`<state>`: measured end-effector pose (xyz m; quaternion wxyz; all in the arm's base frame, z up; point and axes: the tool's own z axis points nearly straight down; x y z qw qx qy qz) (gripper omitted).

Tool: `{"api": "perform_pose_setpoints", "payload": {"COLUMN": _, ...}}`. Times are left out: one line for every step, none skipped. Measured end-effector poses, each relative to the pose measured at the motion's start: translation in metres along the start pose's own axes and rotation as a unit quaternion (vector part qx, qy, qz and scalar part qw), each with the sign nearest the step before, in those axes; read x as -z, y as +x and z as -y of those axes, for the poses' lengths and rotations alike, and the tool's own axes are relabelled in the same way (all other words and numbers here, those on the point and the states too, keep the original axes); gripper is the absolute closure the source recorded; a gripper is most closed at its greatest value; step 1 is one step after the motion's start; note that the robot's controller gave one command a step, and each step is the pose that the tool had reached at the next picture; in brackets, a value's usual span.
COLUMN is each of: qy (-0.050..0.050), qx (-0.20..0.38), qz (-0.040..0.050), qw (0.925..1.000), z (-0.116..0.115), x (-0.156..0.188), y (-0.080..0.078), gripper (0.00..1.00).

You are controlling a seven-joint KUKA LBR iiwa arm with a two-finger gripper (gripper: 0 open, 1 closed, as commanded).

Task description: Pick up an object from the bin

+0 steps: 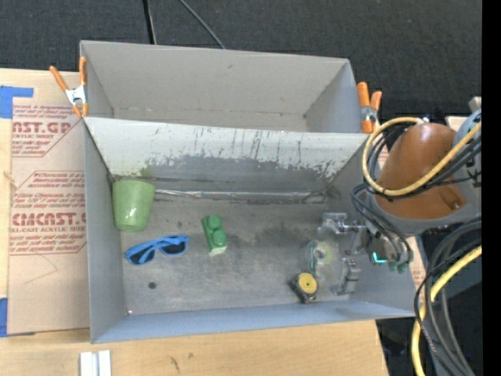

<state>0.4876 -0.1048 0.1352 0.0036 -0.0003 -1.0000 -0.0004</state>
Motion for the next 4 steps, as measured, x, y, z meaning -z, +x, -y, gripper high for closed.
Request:
{"api": "perform_pose_setpoints", "payload": {"qy": 0.000, "qx": 0.296, "qz": 0.0027, "qw": 0.9551, "z": -0.010, "x": -0.058, "y": -0.006, "gripper": 0.00}}
{"api": "perform_pose_setpoints", "payload": {"qy": 0.003, "qx": 0.478, "qz": 0.0072, "qw": 0.8782, "z": -0.053, "x": -0.064, "y": 0.005, "gripper": 0.00}}
{"api": "perform_pose_setpoints", "payload": {"qy": 0.002, "qx": 0.477, "qz": 0.0036, "qw": 0.8790, "z": -0.052, "x": -0.065, "y": 0.007, "gripper": 1.00}}
{"api": "perform_pose_setpoints", "payload": {"qy": 0.004, "qx": 0.541, "qz": 0.0062, "qw": 0.8409, "z": -0.056, "x": 0.074, "y": 0.000, "gripper": 1.00}}
